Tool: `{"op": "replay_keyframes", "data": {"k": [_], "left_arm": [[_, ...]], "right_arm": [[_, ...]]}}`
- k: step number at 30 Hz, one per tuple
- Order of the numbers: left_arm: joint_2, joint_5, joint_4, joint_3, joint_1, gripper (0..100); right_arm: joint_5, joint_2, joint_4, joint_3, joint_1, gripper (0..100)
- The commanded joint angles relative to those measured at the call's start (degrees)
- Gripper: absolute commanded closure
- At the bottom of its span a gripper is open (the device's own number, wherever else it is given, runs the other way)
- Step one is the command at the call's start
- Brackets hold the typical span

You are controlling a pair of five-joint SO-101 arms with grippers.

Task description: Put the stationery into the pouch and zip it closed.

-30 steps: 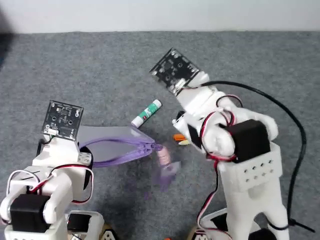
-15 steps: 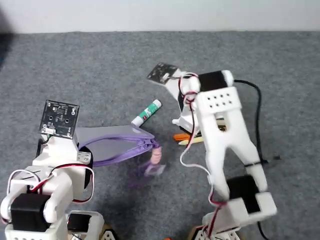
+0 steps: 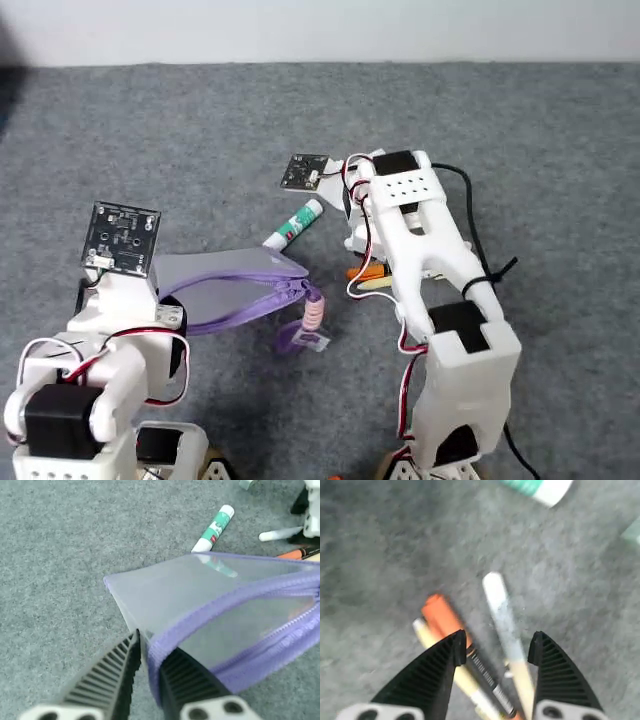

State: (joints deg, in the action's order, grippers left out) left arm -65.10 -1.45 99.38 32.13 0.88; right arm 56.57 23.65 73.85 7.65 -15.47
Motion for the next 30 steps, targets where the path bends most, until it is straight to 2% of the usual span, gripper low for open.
{"op": "replay_keyframes", "data": {"k": [1, 7, 12, 14, 17, 19, 20, 30], "left_arm": [[0.26, 0.53, -0.18, 0.40, 0.18, 99], [0.26, 0.53, -0.26, 0.40, 0.18, 99], [0.26, 0.53, -0.26, 0.31, 0.18, 99], [0.26, 0.53, -0.26, 0.31, 0.18, 99], [0.26, 0.53, -0.35, 0.31, 0.18, 99], [0.26, 0.62, -0.97, 0.31, 0.18, 99], [0.26, 0.62, -0.97, 0.31, 0.18, 99], [0.26, 0.62, -1.05, 0.48, 0.18, 99]], "right_arm": [[0.79, 1.19, -3.30, 0.44, 0.66, 79.0], [0.79, 6.20, -9.63, 0.44, 0.40, 79.0], [0.79, 10.33, -10.24, 2.20, 0.48, 79.4], [0.62, 11.47, -9.98, 3.78, 0.48, 85.0], [0.53, 12.26, -6.55, 5.89, 0.04, 99.8], [0.44, 11.74, -3.21, 6.59, -0.31, 96.6], [-0.18, 11.47, -1.54, 7.21, -0.48, 98.0], [-14.68, 0.31, 16.92, 12.92, -1.19, 99.1]]}}
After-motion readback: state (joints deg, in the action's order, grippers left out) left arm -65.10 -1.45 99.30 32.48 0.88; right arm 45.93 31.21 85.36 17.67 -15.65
